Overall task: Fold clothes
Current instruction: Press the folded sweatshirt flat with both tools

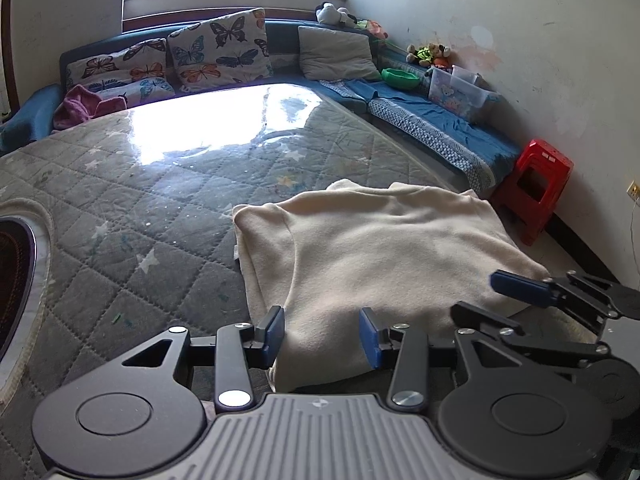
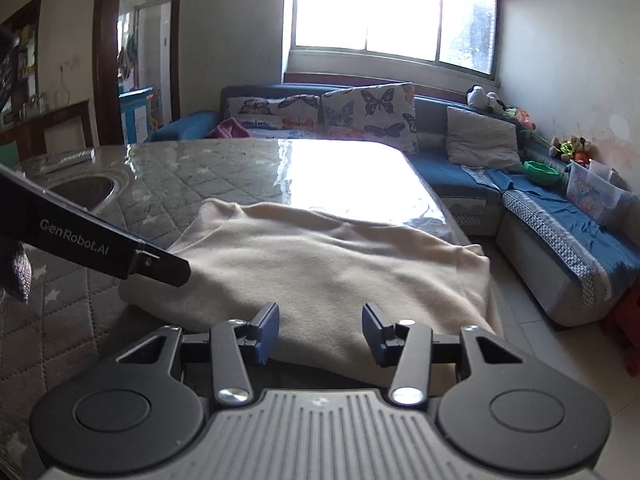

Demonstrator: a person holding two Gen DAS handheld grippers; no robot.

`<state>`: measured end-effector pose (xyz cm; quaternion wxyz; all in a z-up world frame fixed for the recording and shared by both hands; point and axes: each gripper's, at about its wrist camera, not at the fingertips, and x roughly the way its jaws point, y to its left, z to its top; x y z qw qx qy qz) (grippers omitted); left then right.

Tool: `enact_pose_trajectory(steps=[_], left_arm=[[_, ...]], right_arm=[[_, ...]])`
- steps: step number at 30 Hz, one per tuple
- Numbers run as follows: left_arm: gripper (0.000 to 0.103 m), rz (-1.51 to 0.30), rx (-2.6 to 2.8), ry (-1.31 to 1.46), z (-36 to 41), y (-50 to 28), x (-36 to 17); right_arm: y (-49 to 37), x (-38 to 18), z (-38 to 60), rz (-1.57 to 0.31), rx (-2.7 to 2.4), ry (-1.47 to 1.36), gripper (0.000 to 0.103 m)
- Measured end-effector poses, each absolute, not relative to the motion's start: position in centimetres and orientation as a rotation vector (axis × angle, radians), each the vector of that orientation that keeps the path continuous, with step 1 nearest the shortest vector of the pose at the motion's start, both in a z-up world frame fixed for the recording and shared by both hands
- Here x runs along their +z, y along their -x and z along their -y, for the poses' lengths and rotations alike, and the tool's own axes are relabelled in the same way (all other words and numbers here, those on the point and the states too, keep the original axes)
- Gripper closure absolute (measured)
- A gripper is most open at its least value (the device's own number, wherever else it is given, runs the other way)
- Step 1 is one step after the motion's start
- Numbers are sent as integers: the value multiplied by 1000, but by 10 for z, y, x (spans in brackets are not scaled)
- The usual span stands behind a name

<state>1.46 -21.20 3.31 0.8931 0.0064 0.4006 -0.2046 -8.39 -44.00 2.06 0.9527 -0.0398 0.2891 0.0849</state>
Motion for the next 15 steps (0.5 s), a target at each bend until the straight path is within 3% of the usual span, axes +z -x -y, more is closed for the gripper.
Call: enact_pose_trajectory(steps=[15], left_arm=[[59,-860,-384,15,198,-17,26]], right_arm=[[91,17,487,-614,41,-6,49]])
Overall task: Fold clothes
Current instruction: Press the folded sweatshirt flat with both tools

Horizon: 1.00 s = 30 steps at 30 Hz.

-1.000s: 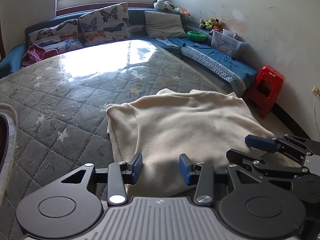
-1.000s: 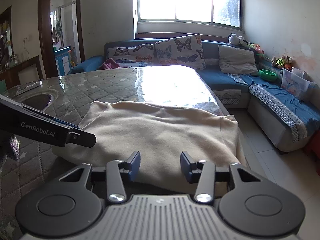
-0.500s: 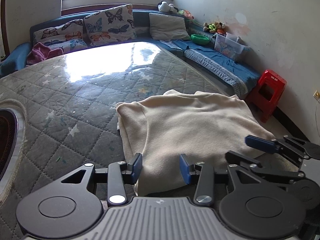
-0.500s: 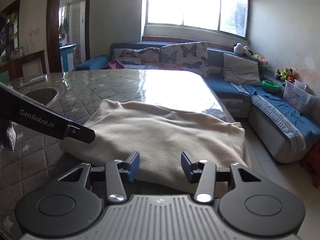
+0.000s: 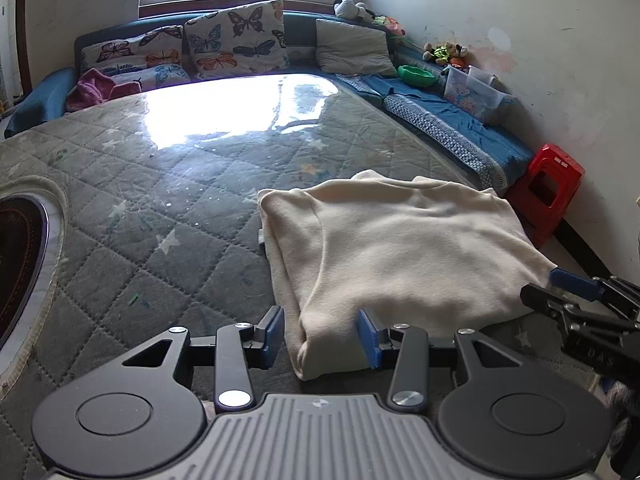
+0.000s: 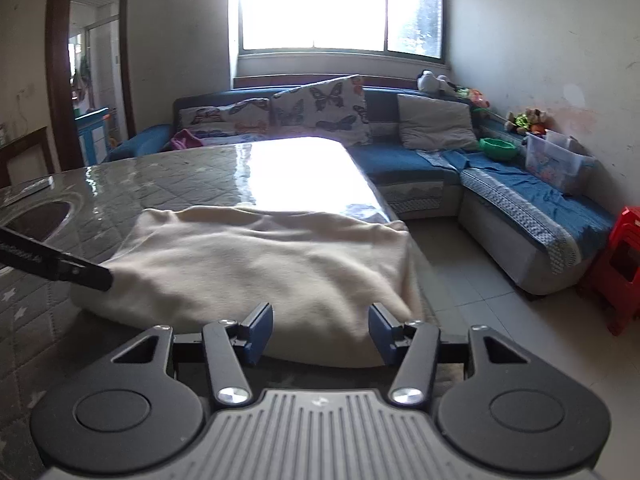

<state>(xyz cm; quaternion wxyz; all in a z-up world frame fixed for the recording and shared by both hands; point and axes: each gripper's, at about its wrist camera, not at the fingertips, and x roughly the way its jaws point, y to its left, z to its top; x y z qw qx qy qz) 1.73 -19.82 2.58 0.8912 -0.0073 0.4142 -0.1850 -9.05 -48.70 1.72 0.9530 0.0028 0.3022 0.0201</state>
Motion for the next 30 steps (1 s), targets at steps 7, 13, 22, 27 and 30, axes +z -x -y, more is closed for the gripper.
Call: enact_pose_trajectory(steps=[7,13,22,27,30], left_arm=[[59,-872,-376,26,194,-19,23],[58,-885,-368,39,193,-20,22],[48,-888,-360,43,191,-19,24],[41,-883,-360,39,189,-14,24],[36,-879,-360,37,187,-12,25]], right_arm=[[87,21,501,-605,31,-77,49],[71,15,506,-627,25,-127,49],[80,20,500,-605,27,-121,29],[84,19,491,-602,22,-106,17],[87,19,487,-601,23,-109,12]])
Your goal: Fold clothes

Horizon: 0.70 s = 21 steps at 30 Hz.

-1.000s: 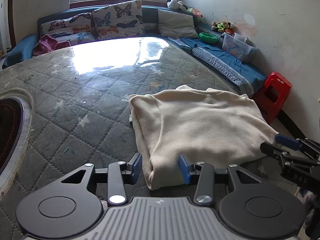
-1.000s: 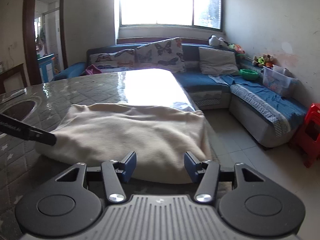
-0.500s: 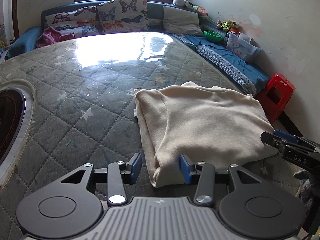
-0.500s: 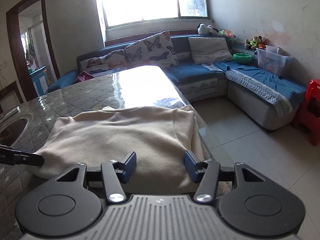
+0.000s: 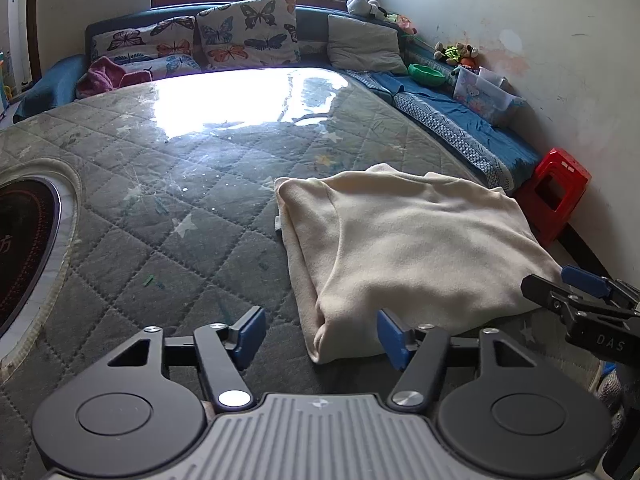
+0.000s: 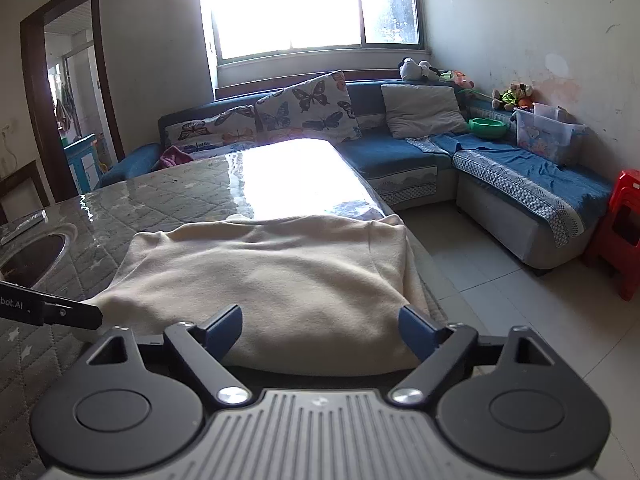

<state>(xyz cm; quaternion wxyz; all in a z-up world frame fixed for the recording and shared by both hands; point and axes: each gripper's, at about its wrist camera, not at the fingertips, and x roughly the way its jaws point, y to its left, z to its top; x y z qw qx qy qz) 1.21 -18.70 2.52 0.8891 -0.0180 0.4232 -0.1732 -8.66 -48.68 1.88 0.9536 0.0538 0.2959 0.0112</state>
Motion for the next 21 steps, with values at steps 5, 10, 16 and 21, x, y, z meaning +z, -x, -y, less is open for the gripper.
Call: enact_pose_trajectory(steps=[5,10,16,21], left_arm=[[31,-875,-362,36,184,-8,26],[25,-867,-364,30,182,-3,27],[13,-853,-365,25,178,5,29],[4,-837,-359,26,174,11,31]], right_arm=[[91,20,484,-595,14,-105,4],[97,21,481,-588,3,-105,0],[102,23,476,-583,-4,-98,0],[106,23,472,-587,-6,-95,0]])
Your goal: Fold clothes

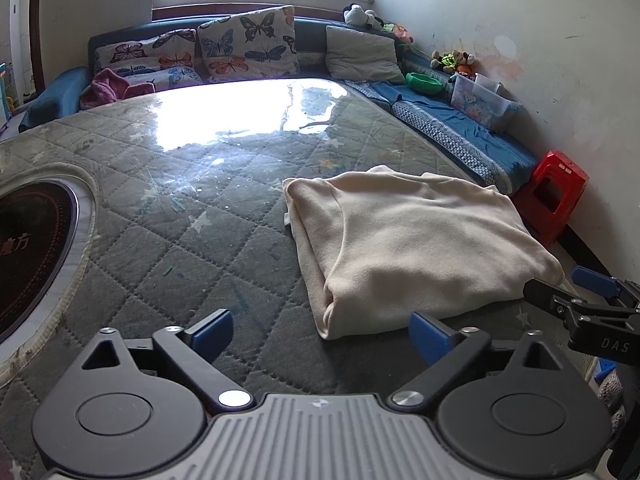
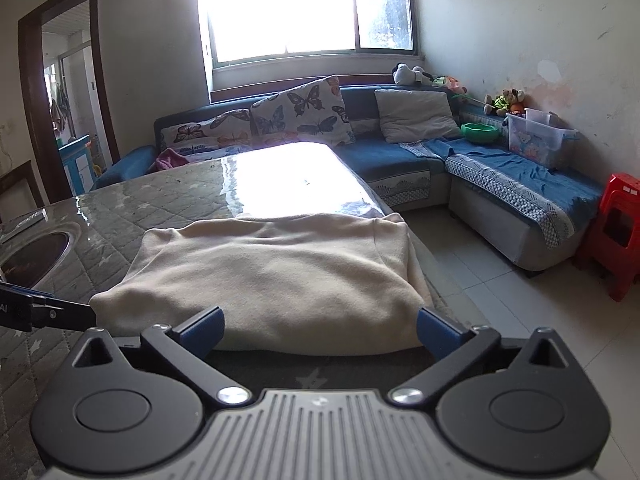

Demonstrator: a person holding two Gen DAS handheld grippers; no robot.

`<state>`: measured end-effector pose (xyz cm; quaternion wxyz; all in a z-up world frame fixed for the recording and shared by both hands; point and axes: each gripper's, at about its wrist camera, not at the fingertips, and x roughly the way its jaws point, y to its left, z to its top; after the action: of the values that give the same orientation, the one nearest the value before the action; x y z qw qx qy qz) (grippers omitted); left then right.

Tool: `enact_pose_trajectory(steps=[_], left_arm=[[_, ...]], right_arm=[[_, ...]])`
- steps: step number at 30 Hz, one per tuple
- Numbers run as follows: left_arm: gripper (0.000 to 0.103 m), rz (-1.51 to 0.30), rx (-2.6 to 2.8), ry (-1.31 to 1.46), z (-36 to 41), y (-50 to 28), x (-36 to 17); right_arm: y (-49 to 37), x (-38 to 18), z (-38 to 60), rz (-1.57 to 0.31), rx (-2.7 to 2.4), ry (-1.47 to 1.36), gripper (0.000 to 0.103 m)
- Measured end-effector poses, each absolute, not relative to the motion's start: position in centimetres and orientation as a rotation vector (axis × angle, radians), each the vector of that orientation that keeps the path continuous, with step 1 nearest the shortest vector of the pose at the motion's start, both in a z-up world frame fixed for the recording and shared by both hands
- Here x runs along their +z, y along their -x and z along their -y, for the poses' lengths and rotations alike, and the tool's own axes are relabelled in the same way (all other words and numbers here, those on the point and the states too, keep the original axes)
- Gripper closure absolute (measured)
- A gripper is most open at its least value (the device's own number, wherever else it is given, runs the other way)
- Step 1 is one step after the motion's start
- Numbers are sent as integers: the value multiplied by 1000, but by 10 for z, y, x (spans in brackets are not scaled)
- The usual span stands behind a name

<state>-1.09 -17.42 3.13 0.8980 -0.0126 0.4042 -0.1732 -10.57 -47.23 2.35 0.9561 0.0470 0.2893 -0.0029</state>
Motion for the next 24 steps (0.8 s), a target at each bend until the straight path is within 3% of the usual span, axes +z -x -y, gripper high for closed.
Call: enact_pose_trajectory(steps=[3,24], left_arm=[[0,-828,-354,26,172,14,32],[0,-807,-343,28,164,32,33]], right_arm=[[109,24,469,-585,-13,-93,0],[126,25,459,-590,-39,-83,0]])
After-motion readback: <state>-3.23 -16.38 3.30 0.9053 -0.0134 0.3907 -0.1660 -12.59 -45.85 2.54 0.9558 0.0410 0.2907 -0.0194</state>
